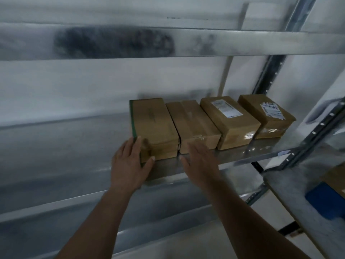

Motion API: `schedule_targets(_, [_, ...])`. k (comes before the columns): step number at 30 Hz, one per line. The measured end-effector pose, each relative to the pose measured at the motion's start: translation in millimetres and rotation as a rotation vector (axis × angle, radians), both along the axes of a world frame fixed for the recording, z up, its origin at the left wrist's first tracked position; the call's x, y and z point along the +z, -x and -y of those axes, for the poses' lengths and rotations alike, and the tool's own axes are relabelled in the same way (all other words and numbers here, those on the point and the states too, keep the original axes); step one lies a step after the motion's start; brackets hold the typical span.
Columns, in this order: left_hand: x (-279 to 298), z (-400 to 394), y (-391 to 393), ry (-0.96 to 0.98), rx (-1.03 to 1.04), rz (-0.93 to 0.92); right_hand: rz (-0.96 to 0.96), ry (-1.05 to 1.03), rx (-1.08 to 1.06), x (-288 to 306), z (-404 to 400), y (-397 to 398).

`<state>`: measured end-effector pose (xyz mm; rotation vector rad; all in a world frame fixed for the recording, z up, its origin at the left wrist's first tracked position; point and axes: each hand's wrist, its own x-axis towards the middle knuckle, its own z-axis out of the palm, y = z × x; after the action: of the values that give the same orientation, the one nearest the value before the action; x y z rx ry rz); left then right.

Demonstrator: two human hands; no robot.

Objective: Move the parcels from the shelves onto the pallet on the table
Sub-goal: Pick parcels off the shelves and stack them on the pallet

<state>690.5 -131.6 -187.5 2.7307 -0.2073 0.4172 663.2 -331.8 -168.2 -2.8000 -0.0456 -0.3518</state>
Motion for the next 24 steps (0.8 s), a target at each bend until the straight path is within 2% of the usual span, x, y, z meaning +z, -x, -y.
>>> schedule_targets(8, [15, -24, -46, 0.021, -0.026, -0.045, -0.032, 0.051, -0.064, 6, -33, -62])
schedule_targets(13, [12, -28, -67, 0.054, -0.050, -0.166, -0.032, -0.029, -0.096, -1, -48, -81])
schedule_targets(17, [5, -35, -73, 0.226, -0.048, -0.282, -0.027, -0.084, -0.138, 2, -59, -80])
schedule_targets(21, [2, -50, -70, 0.483, 0.015, -0.220, -0.034, -0.186, -0.174, 3, -71, -71])
schedule_targets(24, [-1, -64, -58, 0.550, 0.047, -0.181, -0.071, -0.305, -0.185, -3, -79, -63])
